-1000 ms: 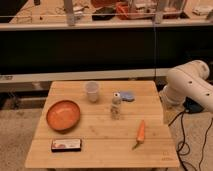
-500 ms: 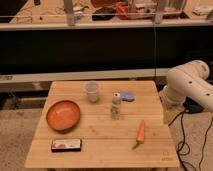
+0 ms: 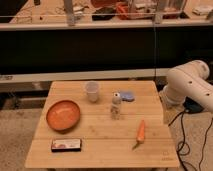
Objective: Knock the bottle over
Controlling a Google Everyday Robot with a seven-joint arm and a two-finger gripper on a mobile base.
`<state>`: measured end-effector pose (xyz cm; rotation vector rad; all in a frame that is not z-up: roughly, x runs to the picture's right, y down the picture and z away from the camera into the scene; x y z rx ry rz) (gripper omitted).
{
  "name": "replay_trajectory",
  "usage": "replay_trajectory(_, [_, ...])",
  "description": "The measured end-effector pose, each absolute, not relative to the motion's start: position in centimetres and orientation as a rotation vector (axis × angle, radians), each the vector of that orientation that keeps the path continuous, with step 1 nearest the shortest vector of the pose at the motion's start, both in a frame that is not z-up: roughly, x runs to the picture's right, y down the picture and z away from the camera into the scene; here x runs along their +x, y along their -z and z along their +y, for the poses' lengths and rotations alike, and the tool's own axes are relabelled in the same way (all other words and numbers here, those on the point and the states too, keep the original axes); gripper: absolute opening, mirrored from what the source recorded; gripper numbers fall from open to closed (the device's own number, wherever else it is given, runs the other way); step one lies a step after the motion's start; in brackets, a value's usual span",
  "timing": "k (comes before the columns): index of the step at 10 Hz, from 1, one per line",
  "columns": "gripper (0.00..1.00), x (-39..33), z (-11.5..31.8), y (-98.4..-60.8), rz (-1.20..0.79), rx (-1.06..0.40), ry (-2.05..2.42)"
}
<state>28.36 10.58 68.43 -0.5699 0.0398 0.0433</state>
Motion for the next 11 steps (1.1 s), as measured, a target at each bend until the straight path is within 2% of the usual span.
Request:
replay_trajectory(5, [0.80,28.3,10.6,-68.5,0.040,-0.566,-0.041])
replay_trajectory(11, [0.80,24.8,9.6,-70.5,0.026,-0.515,0.013])
